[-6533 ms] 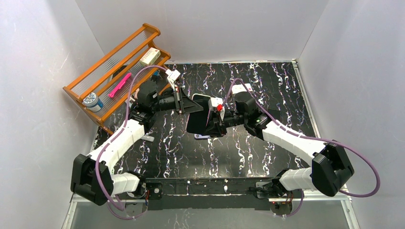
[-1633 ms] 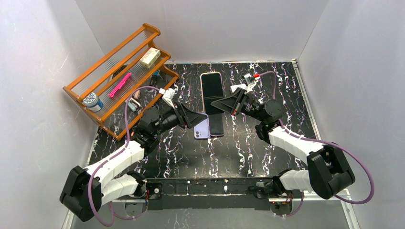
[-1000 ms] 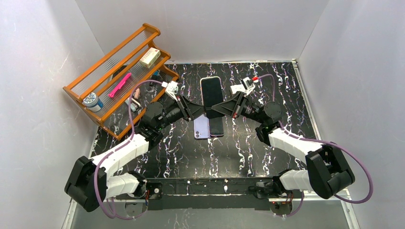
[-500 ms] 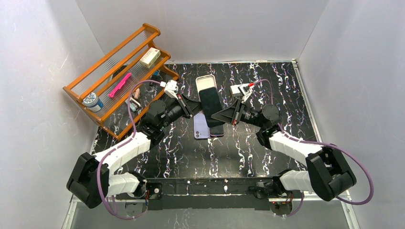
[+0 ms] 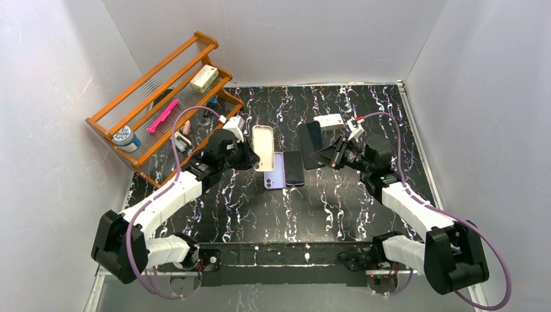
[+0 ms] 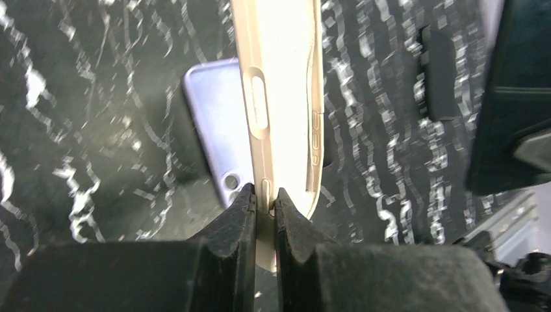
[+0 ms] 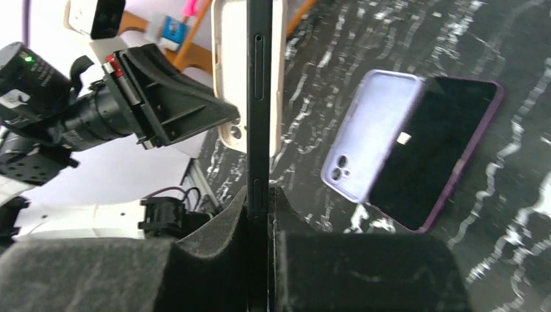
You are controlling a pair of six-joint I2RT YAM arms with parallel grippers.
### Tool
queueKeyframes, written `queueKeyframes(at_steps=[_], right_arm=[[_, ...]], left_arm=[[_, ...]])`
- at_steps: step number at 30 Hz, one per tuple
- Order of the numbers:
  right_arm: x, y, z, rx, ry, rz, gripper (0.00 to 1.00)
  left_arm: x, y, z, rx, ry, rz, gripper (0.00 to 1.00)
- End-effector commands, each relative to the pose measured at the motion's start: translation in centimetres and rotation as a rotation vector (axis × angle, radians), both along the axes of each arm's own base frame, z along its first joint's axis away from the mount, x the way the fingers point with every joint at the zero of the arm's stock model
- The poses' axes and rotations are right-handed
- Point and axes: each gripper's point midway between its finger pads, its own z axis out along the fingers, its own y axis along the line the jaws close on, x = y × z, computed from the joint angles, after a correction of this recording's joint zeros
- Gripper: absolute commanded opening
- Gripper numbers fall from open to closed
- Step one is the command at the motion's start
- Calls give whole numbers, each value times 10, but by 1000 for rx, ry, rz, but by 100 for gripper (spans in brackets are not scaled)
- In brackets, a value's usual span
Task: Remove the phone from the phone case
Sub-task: Place the phone case at the center of the board.
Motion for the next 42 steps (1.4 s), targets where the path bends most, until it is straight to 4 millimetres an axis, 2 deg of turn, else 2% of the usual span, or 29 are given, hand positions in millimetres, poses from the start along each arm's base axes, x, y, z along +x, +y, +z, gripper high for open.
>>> queueKeyframes(at_steps=[1, 4, 7, 16, 23, 34, 38, 42], right_arm=[[15, -28, -22, -114, -19, -95, 1], [24, -40, -43, -174, 20, -144, 1], [28, -46, -62, -211, 84, -163, 1], [32, -39, -105, -224, 210, -119, 1], [35, -36, -133, -225, 267, -95, 1], [36, -23, -158, -176, 332, -25, 3], [34, -21, -164, -180, 349, -12, 7], [33, -21, -170, -195, 363, -19, 16]], left_arm=[[-16, 33, -48, 182, 197, 12, 0], [-21, 43, -69, 192, 292, 23, 0], [-22, 47, -80, 179, 360, 21, 0], [-25, 43, -115, 198, 484, -7, 0], [-17, 38, -123, 191, 501, -5, 0], [-4, 30, -127, 159, 490, 12, 1], [-1, 27, -127, 151, 486, 12, 1], [-1, 21, -130, 118, 491, 2, 1]])
